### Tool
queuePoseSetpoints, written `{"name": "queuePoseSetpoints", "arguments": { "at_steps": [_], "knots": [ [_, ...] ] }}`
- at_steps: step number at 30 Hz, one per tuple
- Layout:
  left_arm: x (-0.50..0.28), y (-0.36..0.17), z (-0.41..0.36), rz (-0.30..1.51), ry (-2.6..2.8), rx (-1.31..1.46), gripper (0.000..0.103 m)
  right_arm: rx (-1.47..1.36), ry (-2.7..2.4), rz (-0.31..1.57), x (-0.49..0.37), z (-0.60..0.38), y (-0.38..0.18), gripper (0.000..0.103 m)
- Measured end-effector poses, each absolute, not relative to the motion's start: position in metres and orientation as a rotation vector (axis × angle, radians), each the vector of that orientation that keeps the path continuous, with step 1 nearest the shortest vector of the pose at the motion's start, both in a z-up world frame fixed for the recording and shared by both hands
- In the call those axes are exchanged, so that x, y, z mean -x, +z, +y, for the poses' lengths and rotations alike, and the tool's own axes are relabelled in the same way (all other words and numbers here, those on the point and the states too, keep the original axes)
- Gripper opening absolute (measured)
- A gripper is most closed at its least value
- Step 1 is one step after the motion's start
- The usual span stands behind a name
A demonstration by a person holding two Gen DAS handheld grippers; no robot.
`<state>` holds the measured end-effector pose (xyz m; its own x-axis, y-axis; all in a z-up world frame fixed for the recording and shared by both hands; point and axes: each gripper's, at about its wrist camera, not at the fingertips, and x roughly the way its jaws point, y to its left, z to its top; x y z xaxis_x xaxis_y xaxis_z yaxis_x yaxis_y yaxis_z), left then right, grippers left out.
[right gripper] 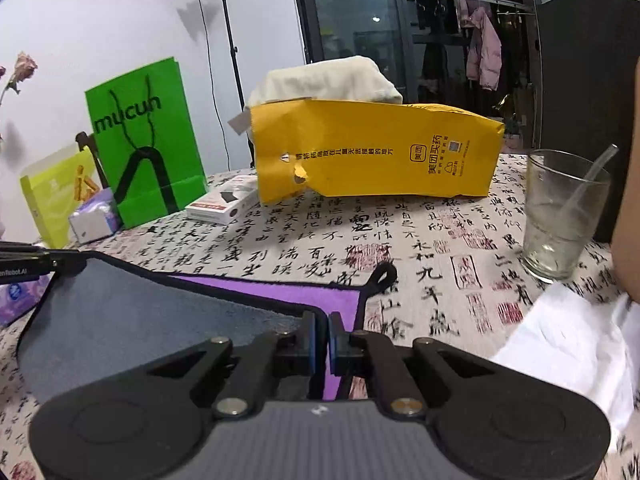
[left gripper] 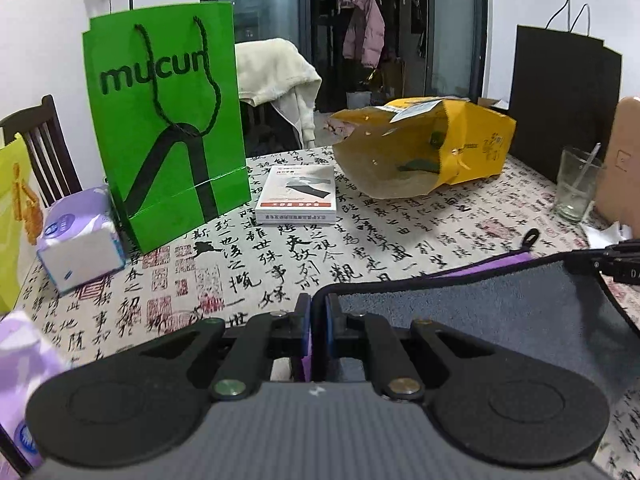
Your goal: Fold towel
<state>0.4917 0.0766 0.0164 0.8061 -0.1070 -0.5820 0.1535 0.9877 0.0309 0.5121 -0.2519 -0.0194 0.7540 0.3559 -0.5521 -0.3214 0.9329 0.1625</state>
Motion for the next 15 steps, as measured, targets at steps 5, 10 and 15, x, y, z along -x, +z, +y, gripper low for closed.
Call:
{"name": "queuePoseSetpoints", "arguments": {
  "at_steps": [5, 10, 15],
  "knots": [
    [-0.520, 0.003, 0.081, 0.657, -0.129, -0.068, 0.008, -0.036, 0.354, 0.627, -0.544, -0.244, -0.024, 0.006],
    [-0.541, -0.012, 0.081, 0.690, -0.120, -0.079, 0.008, -0.013, 0.340, 0.649, -0.567, -0.236, -0.034, 0.006],
    [-0.548, -0.022, 0.083, 0.716, -0.120, -0.079, 0.013, 0.013, 0.307, 0.666, -0.576, -0.230, -0.043, 0.015]
  ]
}}
